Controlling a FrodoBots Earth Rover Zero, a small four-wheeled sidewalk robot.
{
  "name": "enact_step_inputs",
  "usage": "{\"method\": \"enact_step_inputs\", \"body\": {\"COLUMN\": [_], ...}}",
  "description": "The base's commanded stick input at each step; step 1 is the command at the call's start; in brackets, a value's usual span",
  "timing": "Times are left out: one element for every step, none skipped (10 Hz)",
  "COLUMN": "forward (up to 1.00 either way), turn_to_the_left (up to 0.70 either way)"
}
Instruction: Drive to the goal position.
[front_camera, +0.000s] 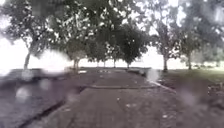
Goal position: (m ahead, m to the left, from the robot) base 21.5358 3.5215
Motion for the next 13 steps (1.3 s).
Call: {"method": "enact_step_inputs", "body": {"forward": [0.7, 0.7, 0.7, 0.7, 0.7, 0.7, 0.7, 0.7, 0.7, 0.7, 0.7, 0.7, 0.7], "turn_to_the_left": [0.0, 0.0, 0.0, 0.0, 0.0, 0.0, 0.0, 0.0, 0.0, 0.0, 0.0, 0.0, 0.0]}}
